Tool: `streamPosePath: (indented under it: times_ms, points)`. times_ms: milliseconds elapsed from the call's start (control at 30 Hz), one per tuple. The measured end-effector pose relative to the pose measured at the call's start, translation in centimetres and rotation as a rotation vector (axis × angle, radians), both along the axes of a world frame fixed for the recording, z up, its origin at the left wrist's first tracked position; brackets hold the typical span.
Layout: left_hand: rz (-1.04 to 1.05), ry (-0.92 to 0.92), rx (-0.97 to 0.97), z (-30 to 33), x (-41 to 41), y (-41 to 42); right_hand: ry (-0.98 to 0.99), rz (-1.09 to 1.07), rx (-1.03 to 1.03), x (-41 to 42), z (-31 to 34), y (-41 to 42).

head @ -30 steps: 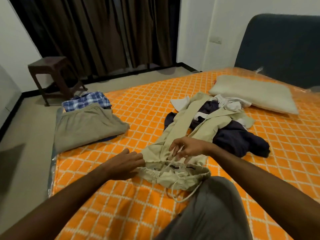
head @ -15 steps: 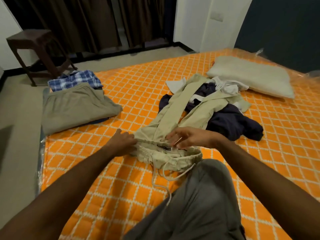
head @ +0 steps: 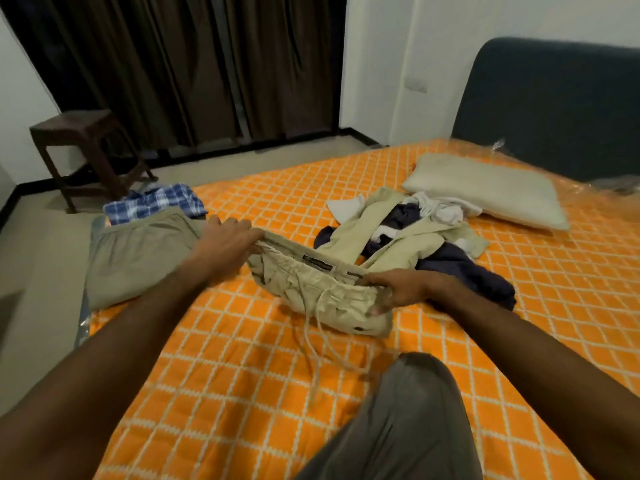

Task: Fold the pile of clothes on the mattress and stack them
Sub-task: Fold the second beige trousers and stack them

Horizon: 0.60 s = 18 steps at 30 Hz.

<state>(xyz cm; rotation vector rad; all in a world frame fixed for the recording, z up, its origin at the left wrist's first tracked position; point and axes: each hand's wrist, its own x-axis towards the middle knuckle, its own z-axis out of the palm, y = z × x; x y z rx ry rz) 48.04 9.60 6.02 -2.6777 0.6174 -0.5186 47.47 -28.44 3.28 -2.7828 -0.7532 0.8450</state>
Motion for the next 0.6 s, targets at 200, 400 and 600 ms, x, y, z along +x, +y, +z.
streamPosePath:
  times_ms: [200,400,600]
  points:
    - [0.028,-0.17,-0.329,10.5,2.0,1.6,-0.774,-0.061,-0.025,4.8,12.0,0.2]
    - [-0.092,-0.335,-0.507,22.7,1.2,1.9,-1.266,-0.12,0.151,7.2,24.3,0.2]
    - [-0.255,-0.513,-0.669,35.4,-0.3,2.0,-1.66,-0.019,0.283,5.5,37.7,0.0]
